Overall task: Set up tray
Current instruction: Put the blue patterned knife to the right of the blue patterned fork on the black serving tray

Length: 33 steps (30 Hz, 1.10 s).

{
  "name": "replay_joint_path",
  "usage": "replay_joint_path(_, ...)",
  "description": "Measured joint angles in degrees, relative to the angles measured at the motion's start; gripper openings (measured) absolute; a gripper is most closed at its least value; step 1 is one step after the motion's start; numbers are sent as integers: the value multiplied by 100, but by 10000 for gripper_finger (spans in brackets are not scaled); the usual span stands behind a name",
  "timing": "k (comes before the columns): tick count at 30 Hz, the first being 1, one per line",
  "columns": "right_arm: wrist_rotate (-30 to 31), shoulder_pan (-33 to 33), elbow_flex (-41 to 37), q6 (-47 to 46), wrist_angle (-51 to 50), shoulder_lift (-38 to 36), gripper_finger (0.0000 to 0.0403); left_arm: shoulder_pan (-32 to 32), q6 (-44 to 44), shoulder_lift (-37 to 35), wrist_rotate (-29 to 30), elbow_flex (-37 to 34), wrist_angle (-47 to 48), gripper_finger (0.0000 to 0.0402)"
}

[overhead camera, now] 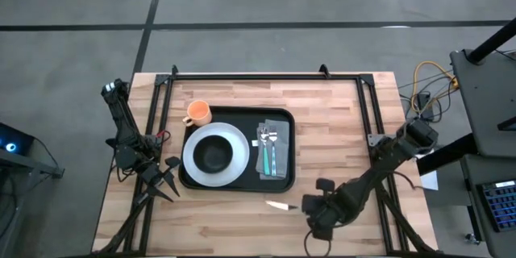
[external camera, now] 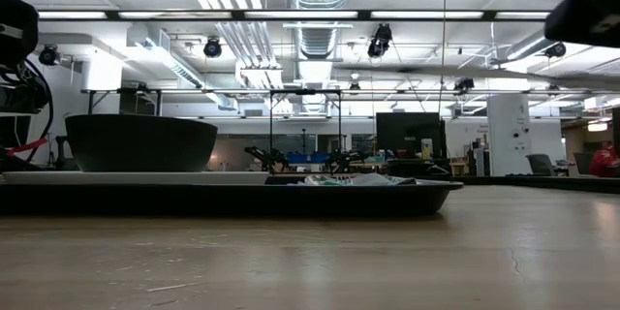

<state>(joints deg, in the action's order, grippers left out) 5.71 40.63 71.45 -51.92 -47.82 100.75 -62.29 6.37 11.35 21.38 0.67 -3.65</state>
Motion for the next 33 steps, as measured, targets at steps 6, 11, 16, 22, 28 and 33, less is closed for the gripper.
replay_joint_path(6, 191, -325, 157, -900, -32, -5, 22, 0, -2, 0, 1, 0, -2, 91)
replay_joint_path(11, 200, -687, 131, -1668, -189, -7, 22, -1, 0, 0, 1, 0, -1, 91)
replay_joint_path(16, 190, -1099, 121, -2194, -321, -9, 22, -1, 0, -1, 0, 0, 0, 91)
replay_joint_path(22, 174, -1550, 117, -2700, -319, -9, 22, -2, 0, 0, -2, 0, -2, 91)
replay_joint_path(28, 134, -1893, 110, -3436, -319, -9, 22, 0, 0, -1, 0, 0, 0, 91)
replay_joint_path(33, -34, -2147, 106, -4191, -316, 3, 22, -2, -2, -2, -2, 0, -2, 91)
